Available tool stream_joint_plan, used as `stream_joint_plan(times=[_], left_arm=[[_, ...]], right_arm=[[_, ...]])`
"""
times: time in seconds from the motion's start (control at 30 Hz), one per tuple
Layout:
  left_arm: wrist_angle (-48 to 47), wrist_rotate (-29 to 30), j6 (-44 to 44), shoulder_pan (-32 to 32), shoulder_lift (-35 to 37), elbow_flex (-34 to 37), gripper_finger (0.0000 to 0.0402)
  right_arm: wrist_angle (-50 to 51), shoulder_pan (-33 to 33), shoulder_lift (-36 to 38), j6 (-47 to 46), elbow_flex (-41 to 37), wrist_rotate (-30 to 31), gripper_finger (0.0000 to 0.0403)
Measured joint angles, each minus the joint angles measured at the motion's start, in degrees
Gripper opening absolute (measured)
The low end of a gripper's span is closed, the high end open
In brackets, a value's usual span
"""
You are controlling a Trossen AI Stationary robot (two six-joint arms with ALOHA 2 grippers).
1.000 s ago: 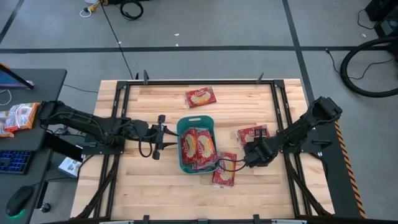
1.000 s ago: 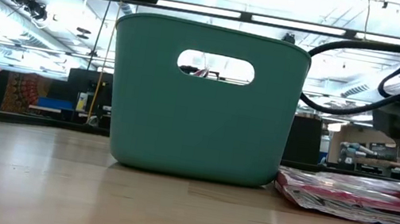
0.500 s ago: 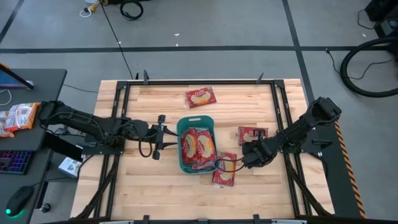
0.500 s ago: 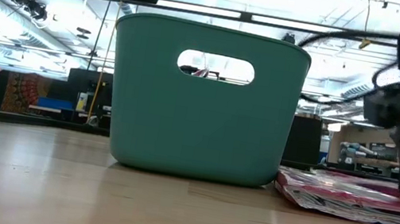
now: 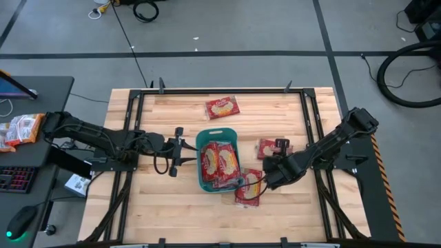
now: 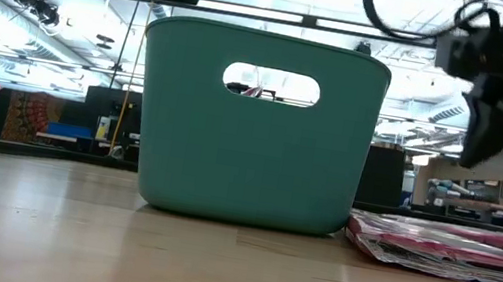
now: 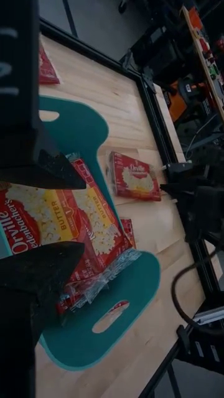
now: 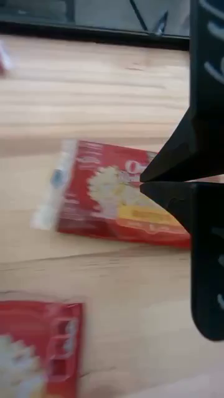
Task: Sort popcorn bags into baskets
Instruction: Put the red popcorn bag into the green bin
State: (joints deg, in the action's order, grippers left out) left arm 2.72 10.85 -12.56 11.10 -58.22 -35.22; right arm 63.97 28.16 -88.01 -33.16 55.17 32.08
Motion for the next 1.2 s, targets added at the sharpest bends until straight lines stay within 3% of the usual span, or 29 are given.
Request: stream_joint_plan(times=[0.2, 0.37, 0.63, 1.2], left_arm=[[0.0, 0.0, 0.0, 0.0, 0.0, 0.0, 0.0151], [0.0, 0.0, 0.0, 0.0, 0.0, 0.0, 0.0151], [0.0, 0.0, 1.4, 0.0, 0.0, 0.0, 0.0151], [0.1, 0.0, 1.5, 0.0, 0.0, 0.0, 0.0151]], right_arm=[[-0.3, -0.5, 0.1, -3.8, 1.1, -3.6, 0.0013], [-5.1, -0.6, 0.1, -9.9, -1.3, -5.7, 0.0063], [-13.8, -1.6, 0.1, -12.3, -7.2, -8.4, 0.0126], [-27.2, -5.7, 0.1, -7.5, -16.4, -7.5, 0.0145]])
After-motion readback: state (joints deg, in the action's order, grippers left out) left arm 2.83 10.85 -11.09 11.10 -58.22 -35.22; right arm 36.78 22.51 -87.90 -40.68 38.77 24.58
